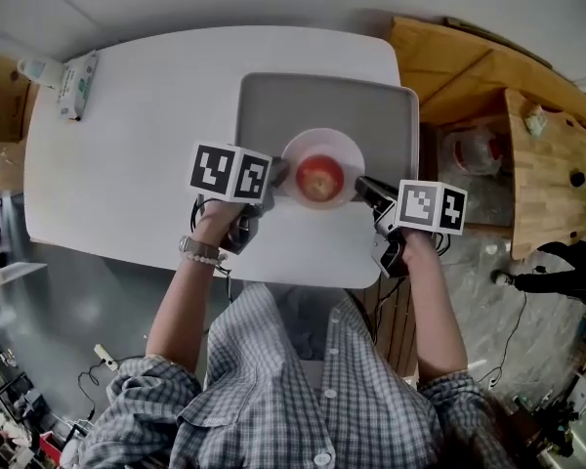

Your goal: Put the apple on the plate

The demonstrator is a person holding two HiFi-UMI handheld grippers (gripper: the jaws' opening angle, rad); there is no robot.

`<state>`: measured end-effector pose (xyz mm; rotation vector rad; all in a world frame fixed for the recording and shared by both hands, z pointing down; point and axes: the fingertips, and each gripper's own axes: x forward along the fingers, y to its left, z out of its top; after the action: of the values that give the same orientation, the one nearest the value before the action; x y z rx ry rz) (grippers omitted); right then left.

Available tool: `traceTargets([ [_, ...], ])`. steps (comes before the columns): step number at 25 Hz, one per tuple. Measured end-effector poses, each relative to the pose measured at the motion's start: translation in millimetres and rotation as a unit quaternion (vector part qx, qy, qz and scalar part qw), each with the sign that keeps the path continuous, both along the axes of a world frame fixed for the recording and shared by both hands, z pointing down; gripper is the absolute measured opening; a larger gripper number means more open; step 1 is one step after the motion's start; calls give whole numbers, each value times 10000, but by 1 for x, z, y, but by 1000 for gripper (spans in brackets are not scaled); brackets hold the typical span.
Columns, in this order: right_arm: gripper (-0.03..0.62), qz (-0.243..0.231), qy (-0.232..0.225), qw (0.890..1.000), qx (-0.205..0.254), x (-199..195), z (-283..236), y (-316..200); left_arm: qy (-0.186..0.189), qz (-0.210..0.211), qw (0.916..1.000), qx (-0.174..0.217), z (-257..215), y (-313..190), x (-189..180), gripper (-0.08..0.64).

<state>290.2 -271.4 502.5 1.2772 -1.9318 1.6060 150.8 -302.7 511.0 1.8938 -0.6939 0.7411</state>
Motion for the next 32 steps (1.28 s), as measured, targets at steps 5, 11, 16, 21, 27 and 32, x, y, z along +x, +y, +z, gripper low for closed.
traceTargets([
  [5, 43, -1, -37, 10000, -70, 4, 9, -12, -34, 12, 10000, -63, 8, -12, 5, 42],
  [11, 43, -10, 18, 10000, -96, 5, 17, -19, -115, 24, 9999, -120, 16, -20, 5, 43],
  [16, 43, -167, 320, 9993, -73, 4, 25, -20, -320, 137, 9994, -95, 26, -18, 4, 43],
  [21, 44, -182, 393, 9991, 3, 4, 25, -21, -286, 100, 9995, -102, 26, -19, 4, 43],
  [27, 44, -345, 673, 9970, 134, 9, 31, -24, -418, 178, 9990, 0, 33, -22, 11, 43],
  [32, 46, -733, 1314, 9877, 425, 9, 33, -27, -494, 201, 9985, 81, 34, -25, 13, 43],
])
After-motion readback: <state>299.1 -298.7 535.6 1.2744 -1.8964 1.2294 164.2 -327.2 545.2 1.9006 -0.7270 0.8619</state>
